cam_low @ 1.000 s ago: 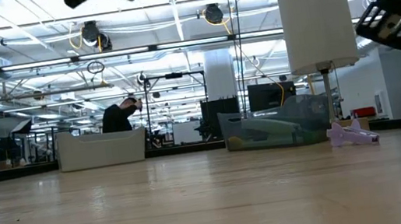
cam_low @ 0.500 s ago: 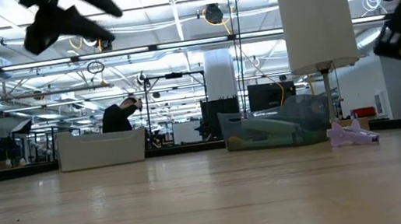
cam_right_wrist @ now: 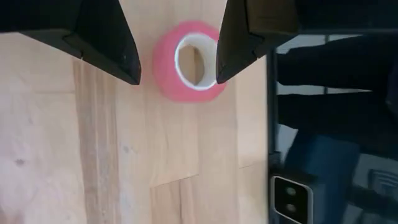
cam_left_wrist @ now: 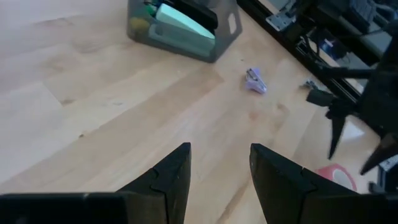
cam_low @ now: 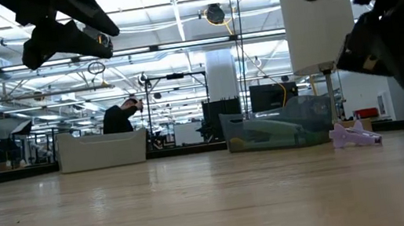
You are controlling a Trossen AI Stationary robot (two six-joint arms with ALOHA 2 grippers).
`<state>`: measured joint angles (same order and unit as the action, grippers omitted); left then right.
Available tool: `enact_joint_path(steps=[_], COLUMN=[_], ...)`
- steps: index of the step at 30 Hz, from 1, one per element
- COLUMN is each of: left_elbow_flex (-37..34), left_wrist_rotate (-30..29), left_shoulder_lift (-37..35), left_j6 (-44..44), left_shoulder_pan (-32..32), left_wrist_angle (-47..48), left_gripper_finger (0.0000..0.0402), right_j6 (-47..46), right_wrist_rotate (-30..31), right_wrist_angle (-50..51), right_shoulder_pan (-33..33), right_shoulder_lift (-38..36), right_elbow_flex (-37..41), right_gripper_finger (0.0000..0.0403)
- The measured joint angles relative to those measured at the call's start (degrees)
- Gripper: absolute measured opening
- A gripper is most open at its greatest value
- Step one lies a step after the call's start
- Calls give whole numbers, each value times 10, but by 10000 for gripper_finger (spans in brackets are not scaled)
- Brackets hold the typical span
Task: Pick and place Stapler, Stapler remover, tape
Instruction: Put the pink tape into the gray bin
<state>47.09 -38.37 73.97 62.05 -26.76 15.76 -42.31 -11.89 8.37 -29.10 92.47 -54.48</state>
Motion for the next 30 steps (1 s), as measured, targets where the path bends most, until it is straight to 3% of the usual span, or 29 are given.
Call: enact_joint_path(steps=[6, 15, 19, 26, 30], left_elbow_flex=[0, 0, 0, 0, 0], left_wrist_rotate=[11, 22, 23, 23, 23], left_shoulder_lift=[-1, -2, -2, -2, -2], left_j6=[-22, -31, -31, -24, -24], left_shoulder_pan=[-1, -6, -7, -7, -7], left_wrist_angle=[-7, -21, -27, -29, -29], left_gripper_finger=[163, 163, 163, 163, 163], right_j6=[0, -21, -22, -28, -39], right_wrist_rotate=[-3, -2, -1, 70, 74], right_wrist_angle=[2, 84, 76, 71, 61], right_shoulder_pan=[0, -17, -32, -48, -46], right_shoulder_lift=[47, 46, 50, 71, 98], right_elbow_flex=[-28, -30, -30, -30, -33], right_gripper_finger=[201, 201, 201, 201, 201])
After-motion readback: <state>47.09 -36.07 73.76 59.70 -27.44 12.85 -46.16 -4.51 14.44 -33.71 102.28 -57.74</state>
